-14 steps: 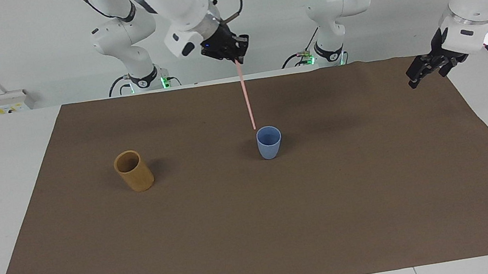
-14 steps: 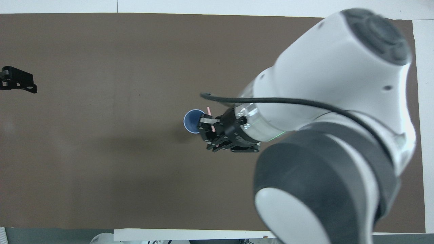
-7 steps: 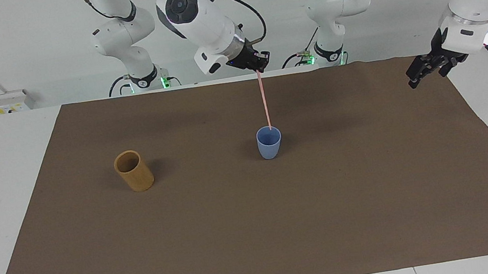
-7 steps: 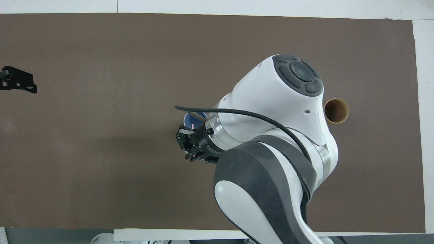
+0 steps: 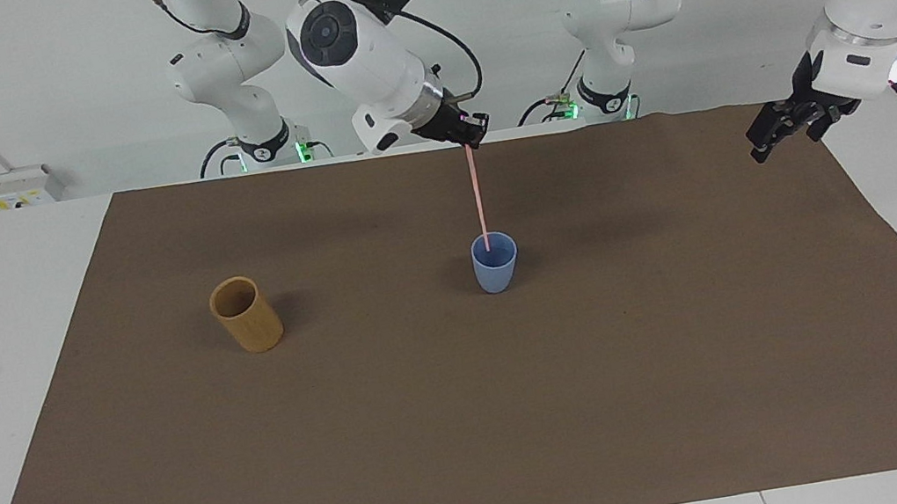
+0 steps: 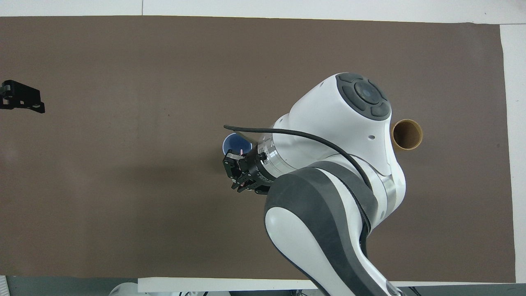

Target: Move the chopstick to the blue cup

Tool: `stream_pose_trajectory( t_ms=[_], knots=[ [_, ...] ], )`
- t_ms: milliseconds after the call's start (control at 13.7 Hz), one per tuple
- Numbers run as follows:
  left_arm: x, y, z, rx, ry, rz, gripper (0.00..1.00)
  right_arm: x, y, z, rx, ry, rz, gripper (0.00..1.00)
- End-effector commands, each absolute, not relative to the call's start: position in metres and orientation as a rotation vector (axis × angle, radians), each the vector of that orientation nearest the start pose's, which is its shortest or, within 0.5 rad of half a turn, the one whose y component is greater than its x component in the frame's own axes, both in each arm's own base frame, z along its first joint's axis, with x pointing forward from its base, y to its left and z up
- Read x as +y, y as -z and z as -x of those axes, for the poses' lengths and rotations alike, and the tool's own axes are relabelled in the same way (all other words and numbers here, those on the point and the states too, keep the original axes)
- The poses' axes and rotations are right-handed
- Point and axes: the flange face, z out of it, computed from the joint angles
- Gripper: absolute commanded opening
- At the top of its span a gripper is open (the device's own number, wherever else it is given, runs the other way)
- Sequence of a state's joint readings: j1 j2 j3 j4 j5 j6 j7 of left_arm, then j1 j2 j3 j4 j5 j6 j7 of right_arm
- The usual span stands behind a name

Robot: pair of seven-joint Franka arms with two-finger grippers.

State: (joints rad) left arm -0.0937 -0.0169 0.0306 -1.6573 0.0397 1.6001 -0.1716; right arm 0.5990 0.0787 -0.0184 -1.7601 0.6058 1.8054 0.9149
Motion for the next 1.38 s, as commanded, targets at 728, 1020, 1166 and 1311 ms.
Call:
stream_pose_trajectory(
  t_ms=[728,1020,1166,1311],
  knots=[
    [-0.028,-0.595,-0.546,-0.153,-0.069,3.08,1.0,0.148,-0.62,-0.541,0.565,-0.034,2.804,1.0],
    [-0.028,-0.595,-0.546,-0.152,-0.069,3.08,1.0,0.021,-0.639,-0.525,0.289,-0.014,3.05,1.0],
    [-0.028,-0.595,-0.546,-0.153,-0.069,3.08,1.0,0.001,-0.667,-0.518,0.165,-0.037,3.208,1.0],
    [-0.028,-0.596,-0.546,-0.152,-0.066,3.08,1.0,-0.02,-0.673,-0.52,-0.026,-0.112,3.239,1.0]
  ],
)
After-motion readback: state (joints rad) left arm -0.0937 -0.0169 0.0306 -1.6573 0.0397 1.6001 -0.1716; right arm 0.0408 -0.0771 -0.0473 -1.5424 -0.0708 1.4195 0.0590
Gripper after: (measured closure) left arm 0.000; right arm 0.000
